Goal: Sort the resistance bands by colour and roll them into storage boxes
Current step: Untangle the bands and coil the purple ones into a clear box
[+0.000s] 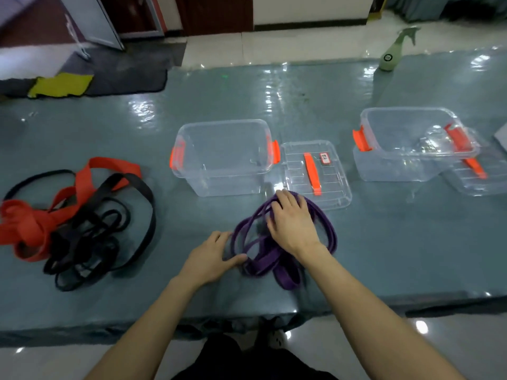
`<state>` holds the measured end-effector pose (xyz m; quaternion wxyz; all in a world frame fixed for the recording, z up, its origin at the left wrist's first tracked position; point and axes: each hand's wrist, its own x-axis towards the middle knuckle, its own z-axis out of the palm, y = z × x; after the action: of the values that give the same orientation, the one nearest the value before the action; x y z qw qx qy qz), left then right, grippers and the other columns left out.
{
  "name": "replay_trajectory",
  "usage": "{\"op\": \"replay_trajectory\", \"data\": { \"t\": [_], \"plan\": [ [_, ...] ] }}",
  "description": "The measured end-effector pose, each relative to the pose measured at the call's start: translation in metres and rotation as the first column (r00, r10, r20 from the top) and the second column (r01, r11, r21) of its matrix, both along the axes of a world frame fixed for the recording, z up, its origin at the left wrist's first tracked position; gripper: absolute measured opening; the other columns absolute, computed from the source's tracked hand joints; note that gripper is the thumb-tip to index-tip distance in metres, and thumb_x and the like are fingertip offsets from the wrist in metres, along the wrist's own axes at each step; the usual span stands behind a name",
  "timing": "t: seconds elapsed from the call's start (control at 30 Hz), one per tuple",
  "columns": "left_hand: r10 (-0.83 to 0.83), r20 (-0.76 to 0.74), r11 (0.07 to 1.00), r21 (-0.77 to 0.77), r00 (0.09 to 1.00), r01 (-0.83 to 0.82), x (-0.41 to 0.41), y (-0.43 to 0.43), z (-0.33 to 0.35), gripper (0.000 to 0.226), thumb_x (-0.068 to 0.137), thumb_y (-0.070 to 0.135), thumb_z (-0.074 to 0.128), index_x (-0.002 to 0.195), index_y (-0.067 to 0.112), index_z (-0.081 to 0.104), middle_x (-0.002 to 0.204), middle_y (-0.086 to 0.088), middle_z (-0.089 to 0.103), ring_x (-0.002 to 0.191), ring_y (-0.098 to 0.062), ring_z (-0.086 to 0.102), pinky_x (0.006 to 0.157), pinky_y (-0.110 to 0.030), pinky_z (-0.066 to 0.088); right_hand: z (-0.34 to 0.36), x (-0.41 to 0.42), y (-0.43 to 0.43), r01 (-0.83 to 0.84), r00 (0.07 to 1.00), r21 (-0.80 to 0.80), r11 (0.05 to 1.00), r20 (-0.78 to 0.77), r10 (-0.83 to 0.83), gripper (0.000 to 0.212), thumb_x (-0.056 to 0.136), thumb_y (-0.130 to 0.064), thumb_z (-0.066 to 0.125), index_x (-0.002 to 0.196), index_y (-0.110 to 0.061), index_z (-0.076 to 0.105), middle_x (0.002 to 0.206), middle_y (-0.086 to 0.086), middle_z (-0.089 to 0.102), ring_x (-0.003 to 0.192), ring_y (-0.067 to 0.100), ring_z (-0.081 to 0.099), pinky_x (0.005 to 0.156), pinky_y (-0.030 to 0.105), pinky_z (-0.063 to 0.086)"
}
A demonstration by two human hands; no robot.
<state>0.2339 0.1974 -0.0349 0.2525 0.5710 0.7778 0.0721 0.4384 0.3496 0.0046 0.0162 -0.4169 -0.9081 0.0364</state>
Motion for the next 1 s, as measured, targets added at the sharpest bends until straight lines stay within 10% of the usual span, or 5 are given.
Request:
{"op": "replay_trajectory", "data": {
  "t": [0.13,0.37,0.63,0.83,1.0],
  "plan": [
    [0.027,-0.177,0.996,0.088,0.984,-0.011,-0.058,-0.042,0.014,0.068,0.101,0.076,0.049,0.15,0.03,0.055,0.139,0.011,0.058,0.121,-0.019,0.067,0.095,-0.041,0.058,0.021,-0.061,-0.021,-0.129,0.992,0.001,0.992,-0.01,0.129,0.022,0.101,-0.024,0.055,0.109,-0.008,0.068,0.115,0.014,0.066,0.112,0.038,0.063,0.097,0.049,0.049],
    [0.182,-0.382,0.97,0.218,0.906,-0.103,-0.203,-0.134,0.029,0.038,0.098,0.038,0.076,0.128,0.014,0.073,0.123,-0.003,0.069,0.111,-0.032,0.068,0.092,-0.048,0.057,0.007,-0.212,-0.095,-0.361,0.929,-0.119,0.925,0.041,0.368,0.025,0.103,-0.027,0.05,0.116,-0.012,0.065,0.118,0.013,0.066,0.112,0.036,0.064,0.093,0.045,0.047],
    [0.223,-0.229,0.969,-0.051,0.947,-0.241,-0.332,-0.22,0.003,0.126,0.067,0.098,0.065,0.17,0.033,0.03,0.18,-0.009,0.017,0.164,-0.038,0.022,0.122,-0.061,0.041,-0.033,-0.351,-0.141,-0.125,0.983,-0.335,0.934,0.084,0.161,0.086,0.1,-0.068,0.055,0.16,-0.009,0.034,0.155,0.017,0.044,0.147,0.039,0.041,0.112,0.053,0.047],
    [0.184,-0.175,0.974,0.163,0.967,-0.156,-0.369,-0.207,-0.007,0.039,0.092,0.05,0.081,0.117,0.019,0.078,0.145,0.003,0.058,0.12,-0.025,0.065,0.093,-0.043,0.059,-0.059,-0.358,-0.135,-0.036,0.996,-0.43,0.902,0.053,0.065,0.051,0.114,-0.044,0.043,0.127,-0.001,0.067,0.138,0.02,0.065,0.13,0.037,0.059,0.109,0.042,0.047],
    [0.188,-0.084,0.911,0.387,0.979,-0.142,-0.402,-0.171,0.039,0.032,0.099,0.046,0.075,0.117,0.019,0.075,0.12,0.008,0.074,0.102,-0.016,0.071,0.084,-0.037,0.059,-0.033,-0.371,-0.128,0.065,0.987,-0.427,0.902,-0.105,-0.121,0.046,0.115,-0.042,0.04,0.103,-0.007,0.068,0.108,0.021,0.073,0.105,0.043,0.068,0.089,0.048,0.053]
  ]
}}
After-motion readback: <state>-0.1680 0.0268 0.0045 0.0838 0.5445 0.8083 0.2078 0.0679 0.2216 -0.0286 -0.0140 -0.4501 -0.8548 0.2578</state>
